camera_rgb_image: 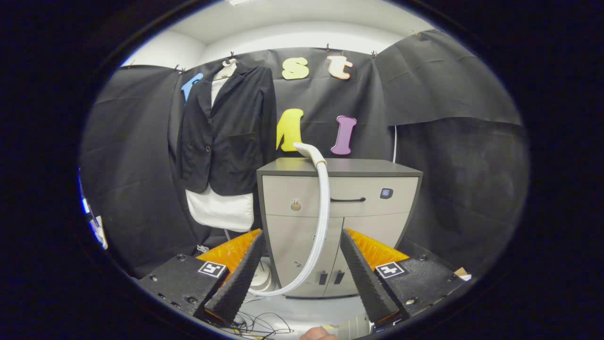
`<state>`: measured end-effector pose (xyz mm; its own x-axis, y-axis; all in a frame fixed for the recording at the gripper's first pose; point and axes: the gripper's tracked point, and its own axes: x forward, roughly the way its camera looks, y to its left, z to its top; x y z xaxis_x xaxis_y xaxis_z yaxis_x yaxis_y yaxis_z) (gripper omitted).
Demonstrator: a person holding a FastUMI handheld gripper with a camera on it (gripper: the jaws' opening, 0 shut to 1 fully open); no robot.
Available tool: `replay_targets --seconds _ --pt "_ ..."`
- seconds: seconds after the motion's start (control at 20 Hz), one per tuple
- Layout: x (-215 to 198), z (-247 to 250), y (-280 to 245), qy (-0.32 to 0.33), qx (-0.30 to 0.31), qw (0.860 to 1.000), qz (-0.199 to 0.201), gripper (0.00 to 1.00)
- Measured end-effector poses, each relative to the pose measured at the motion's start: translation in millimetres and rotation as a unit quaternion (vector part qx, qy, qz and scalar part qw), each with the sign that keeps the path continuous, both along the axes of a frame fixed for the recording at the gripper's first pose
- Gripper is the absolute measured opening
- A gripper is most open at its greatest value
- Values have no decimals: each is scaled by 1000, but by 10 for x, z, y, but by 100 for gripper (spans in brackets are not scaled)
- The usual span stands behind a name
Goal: Iron the clothes twice with a garment steamer, once on the left side and once on the right side.
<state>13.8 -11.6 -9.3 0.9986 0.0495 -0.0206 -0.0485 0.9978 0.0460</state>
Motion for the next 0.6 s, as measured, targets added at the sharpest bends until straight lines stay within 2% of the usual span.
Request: replay_targets --seconds 0.35,0.5,0.6 --pt "98 91 60 3 2 1000 -13 100" --pt "166 181 153 5 0 1000 -5 100" --pt "218 325 130 -1 3 1000 -23 100"
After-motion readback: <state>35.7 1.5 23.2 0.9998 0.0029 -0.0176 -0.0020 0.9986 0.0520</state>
